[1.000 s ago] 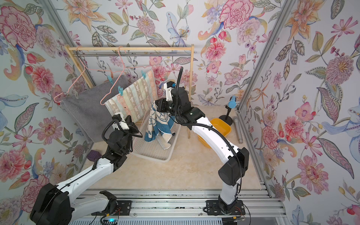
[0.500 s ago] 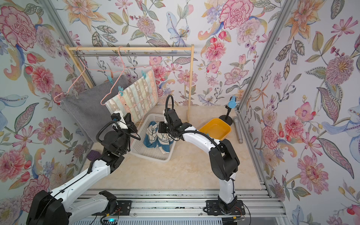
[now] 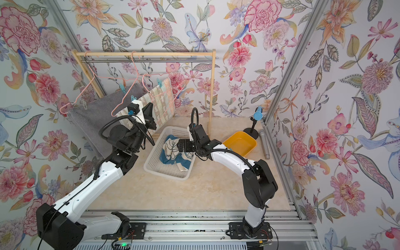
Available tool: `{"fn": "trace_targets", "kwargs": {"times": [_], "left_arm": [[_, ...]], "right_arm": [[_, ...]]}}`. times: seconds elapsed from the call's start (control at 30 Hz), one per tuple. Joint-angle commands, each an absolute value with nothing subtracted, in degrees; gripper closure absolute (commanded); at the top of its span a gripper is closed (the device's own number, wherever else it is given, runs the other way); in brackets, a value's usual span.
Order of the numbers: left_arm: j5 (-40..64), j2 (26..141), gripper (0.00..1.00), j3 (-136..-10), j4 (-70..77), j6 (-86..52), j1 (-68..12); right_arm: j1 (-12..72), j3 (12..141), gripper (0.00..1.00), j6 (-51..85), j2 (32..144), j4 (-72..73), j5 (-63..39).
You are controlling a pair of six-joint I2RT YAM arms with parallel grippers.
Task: Remove the clothespins securing towels to the hanger
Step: Place the hanger on the clothesline.
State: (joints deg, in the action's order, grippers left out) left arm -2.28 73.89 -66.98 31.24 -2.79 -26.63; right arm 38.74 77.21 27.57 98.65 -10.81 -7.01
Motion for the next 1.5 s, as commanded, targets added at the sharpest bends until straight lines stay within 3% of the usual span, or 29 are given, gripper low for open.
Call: {"fn": "trace_targets", "kwargs": {"times": [0.0,0.3,0.9,1.47], "left_arm": [[1.64,80.02,1.00,-77.33,26.31,-0.22,-26.20],[5.32,97.02,1.00,-102.23,18.91,-0.98,-26.29],[6.04,121.47,1.00,-138.61,5.09,-1.75,-26.28],[5.97,123.82,1.00,-135.90,7.89,-0.43,-31.56]], "right_arm": [[38.01,73.51,0.00,25.69,95.71,-8.34,-6.26],[38.05,71.59,0.00,25.53,97.61,-6.77,-7.41],[39.64,67.11,0.00,26.37,96.99,-5.06,-7.66],[39.99,62.78,0.00,27.51,94.87,-3.21,-7.86]]}}
